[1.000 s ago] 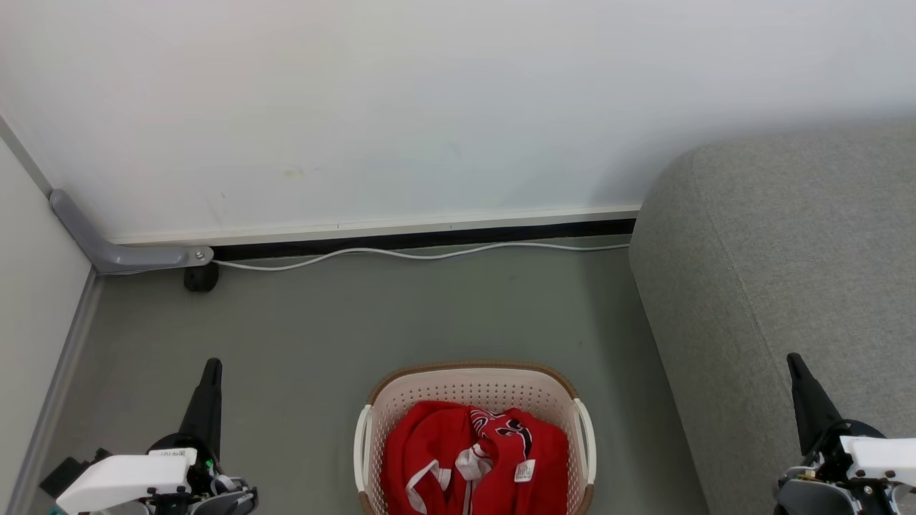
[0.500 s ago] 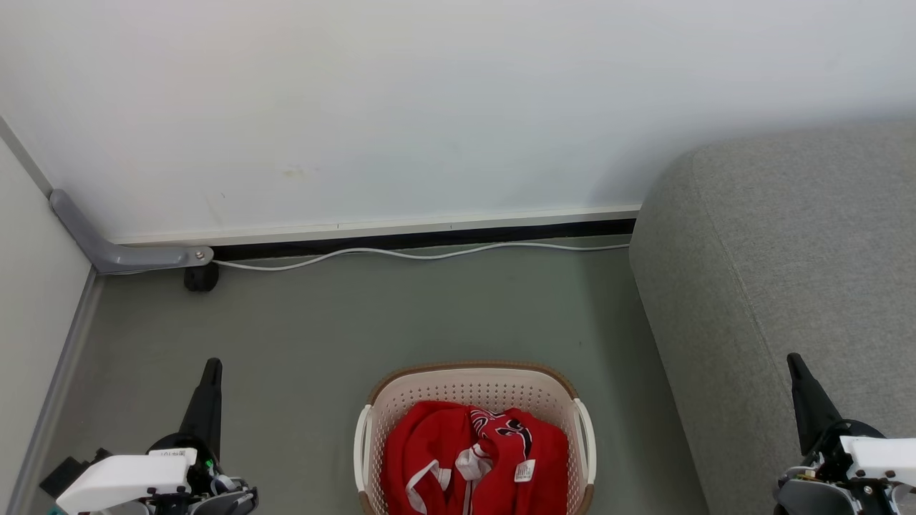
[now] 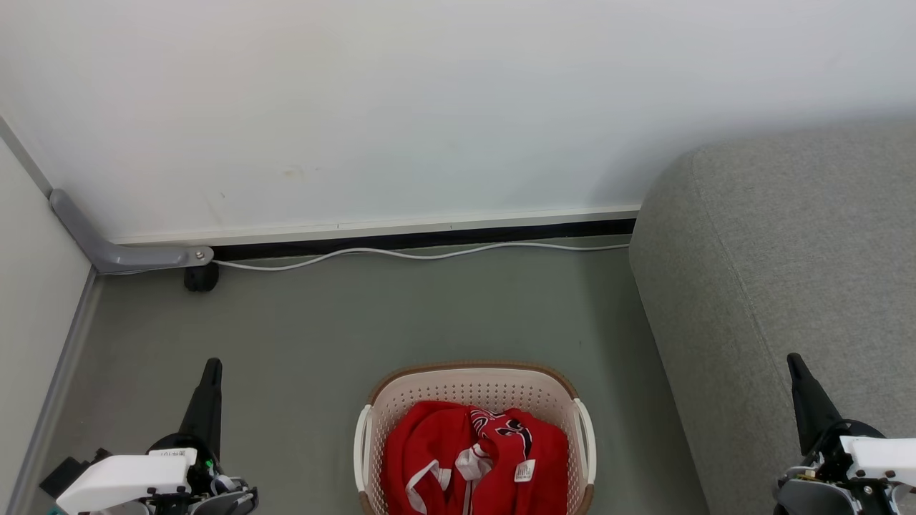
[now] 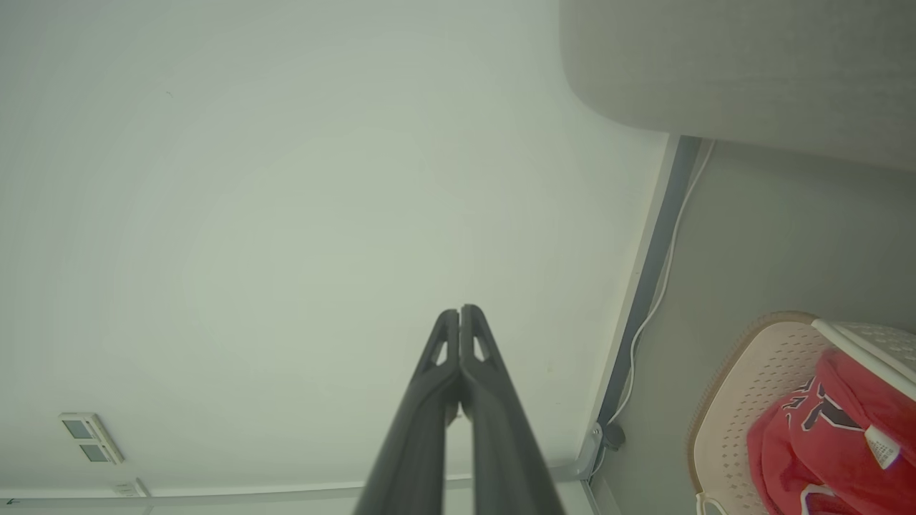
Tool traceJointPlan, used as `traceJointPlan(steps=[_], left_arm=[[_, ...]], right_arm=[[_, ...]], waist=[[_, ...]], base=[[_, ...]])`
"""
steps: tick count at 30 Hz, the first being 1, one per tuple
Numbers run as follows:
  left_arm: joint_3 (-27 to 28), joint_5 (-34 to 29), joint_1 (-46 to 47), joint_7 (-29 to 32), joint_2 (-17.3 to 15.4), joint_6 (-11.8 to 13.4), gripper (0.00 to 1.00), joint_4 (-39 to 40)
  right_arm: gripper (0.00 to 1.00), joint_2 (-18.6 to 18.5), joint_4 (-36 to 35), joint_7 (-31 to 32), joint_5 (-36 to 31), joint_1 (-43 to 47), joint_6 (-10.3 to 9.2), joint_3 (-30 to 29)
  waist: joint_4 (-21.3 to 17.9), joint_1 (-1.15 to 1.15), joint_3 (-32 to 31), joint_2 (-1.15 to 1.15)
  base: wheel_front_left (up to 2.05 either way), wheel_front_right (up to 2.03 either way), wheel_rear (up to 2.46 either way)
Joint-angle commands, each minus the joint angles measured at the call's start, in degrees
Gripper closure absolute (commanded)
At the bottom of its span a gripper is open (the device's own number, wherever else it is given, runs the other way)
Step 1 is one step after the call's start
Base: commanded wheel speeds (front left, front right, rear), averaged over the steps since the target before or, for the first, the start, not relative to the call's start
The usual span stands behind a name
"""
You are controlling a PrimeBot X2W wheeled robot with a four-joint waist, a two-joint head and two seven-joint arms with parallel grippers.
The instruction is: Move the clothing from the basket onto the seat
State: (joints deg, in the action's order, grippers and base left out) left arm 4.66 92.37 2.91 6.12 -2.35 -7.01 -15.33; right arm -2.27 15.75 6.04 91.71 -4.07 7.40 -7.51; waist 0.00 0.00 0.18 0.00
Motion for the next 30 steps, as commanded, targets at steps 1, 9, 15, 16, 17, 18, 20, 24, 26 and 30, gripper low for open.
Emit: traceJointPlan(steps=[1, 9, 15, 16, 17, 18, 20, 24, 26, 30], left_arm=[[1.8, -0.2, 3.3, 0.3, -0.5, -0.5, 1.00, 1.3], [1.8, -0.2, 3.3, 0.3, -0.5, -0.5, 1.00, 1.3], [1.8, -0.2, 3.3, 0.3, -0.5, -0.5, 1.00, 1.3], [1.8, -0.2, 3.3, 0.3, -0.5, -0.5, 1.00, 1.3], [1.8, -0.2, 3.3, 0.3, -0.5, -0.5, 1.00, 1.3], [1.8, -0.2, 3.3, 0.3, -0.5, -0.5, 1.00, 1.3], [1.8, -0.2, 3.3, 0.3, -0.5, -0.5, 1.00, 1.3], [1.8, -0.2, 3.3, 0.3, -0.5, -0.5, 1.00, 1.3], [1.8, -0.2, 3.3, 0.3, -0.5, -0.5, 1.00, 1.3], [1.8, -0.2, 3.3, 0.3, -0.5, -0.5, 1.00, 1.3]], right_arm=[[1.00, -0.6, -1.7, 0.4, 0.5, -2.1, 0.09, 1.0], [1.00, -0.6, -1.7, 0.4, 0.5, -2.1, 0.09, 1.0], [1.00, -0.6, -1.7, 0.4, 0.5, -2.1, 0.09, 1.0], [1.00, -0.6, -1.7, 0.4, 0.5, -2.1, 0.09, 1.0], [1.00, -0.6, -1.7, 0.4, 0.5, -2.1, 0.09, 1.0], [1.00, -0.6, -1.7, 0.4, 0.5, -2.1, 0.09, 1.0], [1.00, -0.6, -1.7, 0.4, 0.5, -2.1, 0.09, 1.0], [1.00, -0.6, -1.7, 0.4, 0.5, -2.1, 0.09, 1.0], [1.00, -0.6, -1.7, 0.4, 0.5, -2.1, 0.09, 1.0], [1.00, -0.6, -1.7, 0.4, 0.5, -2.1, 0.09, 1.0]], waist=[[0.0, 0.00, 0.0, 0.00], [0.0, 0.00, 0.0, 0.00], [0.0, 0.00, 0.0, 0.00], [0.0, 0.00, 0.0, 0.00], [0.0, 0.00, 0.0, 0.00], [0.0, 0.00, 0.0, 0.00], [0.0, 0.00, 0.0, 0.00], [0.0, 0.00, 0.0, 0.00], [0.0, 0.00, 0.0, 0.00], [0.0, 0.00, 0.0, 0.00]], base=[[0.00, 0.00, 0.00], [0.00, 0.00, 0.00], [0.00, 0.00, 0.00], [0.00, 0.00, 0.00], [0.00, 0.00, 0.00], [0.00, 0.00, 0.00], [0.00, 0.00, 0.00], [0.00, 0.00, 0.00], [0.00, 0.00, 0.00], [0.00, 0.00, 0.00]])
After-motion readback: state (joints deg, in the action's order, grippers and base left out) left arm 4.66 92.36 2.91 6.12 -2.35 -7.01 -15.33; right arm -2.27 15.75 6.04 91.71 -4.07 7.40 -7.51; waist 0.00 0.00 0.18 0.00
